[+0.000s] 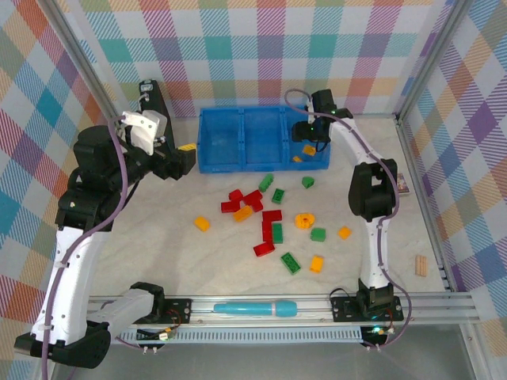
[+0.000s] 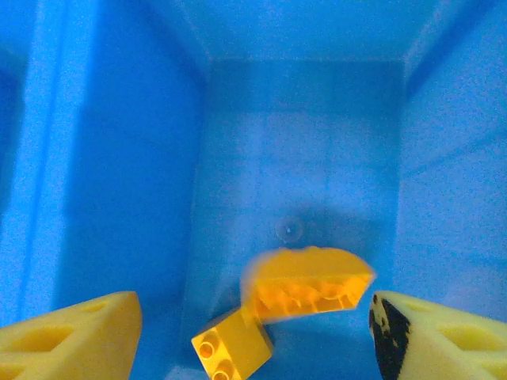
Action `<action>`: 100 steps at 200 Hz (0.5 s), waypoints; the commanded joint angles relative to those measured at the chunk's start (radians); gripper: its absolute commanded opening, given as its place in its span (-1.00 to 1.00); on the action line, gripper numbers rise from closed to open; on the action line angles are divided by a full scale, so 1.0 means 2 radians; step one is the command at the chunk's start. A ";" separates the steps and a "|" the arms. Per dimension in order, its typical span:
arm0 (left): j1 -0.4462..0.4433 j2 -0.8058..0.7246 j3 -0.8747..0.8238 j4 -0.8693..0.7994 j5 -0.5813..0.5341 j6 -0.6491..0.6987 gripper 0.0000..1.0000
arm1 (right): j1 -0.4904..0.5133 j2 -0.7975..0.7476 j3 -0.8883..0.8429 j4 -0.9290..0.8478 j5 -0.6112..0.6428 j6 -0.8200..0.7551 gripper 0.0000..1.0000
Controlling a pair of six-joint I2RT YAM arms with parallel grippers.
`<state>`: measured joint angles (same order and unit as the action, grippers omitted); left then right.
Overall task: Sort the legos into containers by color
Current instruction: Place the lego in the container.
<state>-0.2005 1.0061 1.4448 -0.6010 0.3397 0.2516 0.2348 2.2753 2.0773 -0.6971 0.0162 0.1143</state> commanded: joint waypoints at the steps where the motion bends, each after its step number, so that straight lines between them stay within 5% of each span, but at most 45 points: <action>1: 0.003 0.001 0.006 -0.002 0.009 0.002 0.99 | -0.003 -0.029 -0.017 0.001 -0.011 -0.009 0.54; 100: 0.003 0.003 -0.005 0.006 0.013 0.001 0.99 | 0.018 -0.206 -0.228 0.004 -0.014 0.028 0.60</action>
<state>-0.2005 1.0107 1.4441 -0.6003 0.3508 0.2516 0.2497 1.9453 1.7409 -0.6849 -0.0212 0.1265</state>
